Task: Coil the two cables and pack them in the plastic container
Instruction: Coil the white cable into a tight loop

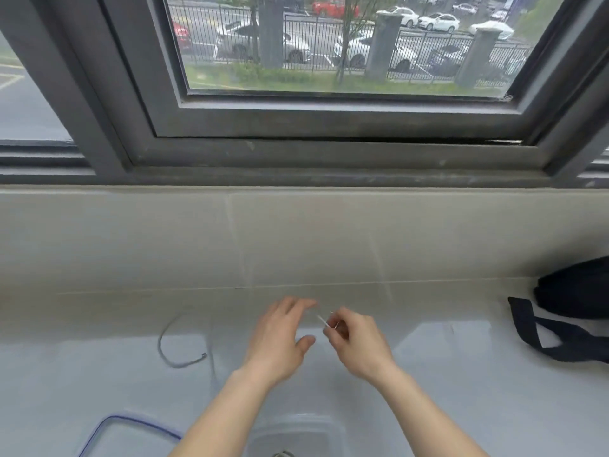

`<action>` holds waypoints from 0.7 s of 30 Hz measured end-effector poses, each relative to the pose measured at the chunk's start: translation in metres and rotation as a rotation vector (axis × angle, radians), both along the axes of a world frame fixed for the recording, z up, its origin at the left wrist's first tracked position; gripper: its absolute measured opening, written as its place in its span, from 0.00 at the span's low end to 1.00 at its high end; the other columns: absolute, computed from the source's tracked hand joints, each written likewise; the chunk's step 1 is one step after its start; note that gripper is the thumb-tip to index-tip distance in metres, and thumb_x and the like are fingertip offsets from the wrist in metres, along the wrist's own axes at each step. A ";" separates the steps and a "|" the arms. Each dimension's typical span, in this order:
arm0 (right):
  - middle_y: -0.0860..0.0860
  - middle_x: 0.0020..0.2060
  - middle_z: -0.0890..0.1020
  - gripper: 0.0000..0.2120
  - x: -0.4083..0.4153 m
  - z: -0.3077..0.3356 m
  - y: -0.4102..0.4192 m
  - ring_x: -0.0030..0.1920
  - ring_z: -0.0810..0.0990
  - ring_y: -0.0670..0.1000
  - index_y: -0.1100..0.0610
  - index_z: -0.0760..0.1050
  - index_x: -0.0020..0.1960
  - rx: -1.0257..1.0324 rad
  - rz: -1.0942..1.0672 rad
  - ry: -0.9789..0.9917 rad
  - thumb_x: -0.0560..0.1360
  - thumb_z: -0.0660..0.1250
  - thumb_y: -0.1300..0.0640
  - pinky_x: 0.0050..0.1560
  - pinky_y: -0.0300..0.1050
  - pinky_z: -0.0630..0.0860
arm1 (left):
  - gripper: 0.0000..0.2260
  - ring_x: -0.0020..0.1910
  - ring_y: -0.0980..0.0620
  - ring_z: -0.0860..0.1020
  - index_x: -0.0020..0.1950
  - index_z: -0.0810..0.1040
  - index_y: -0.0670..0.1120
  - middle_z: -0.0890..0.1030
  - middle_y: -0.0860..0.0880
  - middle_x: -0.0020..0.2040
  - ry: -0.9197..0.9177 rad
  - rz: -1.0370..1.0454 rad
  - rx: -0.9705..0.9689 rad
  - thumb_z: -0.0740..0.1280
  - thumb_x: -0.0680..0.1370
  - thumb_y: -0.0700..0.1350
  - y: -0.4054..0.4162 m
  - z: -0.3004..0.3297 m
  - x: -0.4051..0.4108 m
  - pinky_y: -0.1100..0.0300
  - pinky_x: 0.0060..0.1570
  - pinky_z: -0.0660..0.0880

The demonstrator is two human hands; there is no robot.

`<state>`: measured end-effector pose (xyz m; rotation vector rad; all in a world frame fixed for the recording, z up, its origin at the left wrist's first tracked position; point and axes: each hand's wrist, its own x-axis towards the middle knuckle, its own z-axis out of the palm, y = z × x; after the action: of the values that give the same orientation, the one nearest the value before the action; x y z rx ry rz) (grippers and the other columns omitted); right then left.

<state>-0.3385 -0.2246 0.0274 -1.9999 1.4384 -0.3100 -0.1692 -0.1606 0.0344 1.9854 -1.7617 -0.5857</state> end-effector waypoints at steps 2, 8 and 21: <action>0.49 0.28 0.80 0.06 0.006 0.025 -0.001 0.31 0.79 0.50 0.49 0.76 0.40 0.046 -0.001 -0.153 0.76 0.69 0.52 0.37 0.50 0.77 | 0.15 0.70 0.52 0.70 0.66 0.76 0.55 0.75 0.56 0.69 -0.012 -0.051 -0.086 0.68 0.79 0.51 -0.005 0.021 0.004 0.58 0.67 0.67; 0.49 0.30 0.80 0.07 0.015 0.112 -0.001 0.29 0.79 0.48 0.51 0.80 0.42 0.150 0.125 -0.425 0.74 0.74 0.49 0.35 0.46 0.77 | 0.07 0.57 0.50 0.78 0.51 0.78 0.48 0.84 0.55 0.53 0.032 -0.064 -0.321 0.67 0.81 0.51 -0.002 0.100 0.028 0.51 0.58 0.73; 0.55 0.46 0.89 0.06 0.024 0.279 0.052 0.51 0.86 0.49 0.54 0.83 0.53 0.159 0.436 -0.639 0.81 0.67 0.61 0.55 0.36 0.76 | 0.04 0.43 0.55 0.85 0.49 0.74 0.53 0.86 0.49 0.47 0.447 0.127 -0.699 0.65 0.81 0.52 0.044 0.286 0.078 0.55 0.47 0.80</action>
<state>-0.3148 -0.1725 0.3068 -1.7918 0.5967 -0.5555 -0.0913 -0.1164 0.3207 1.3398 -1.3077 -0.2788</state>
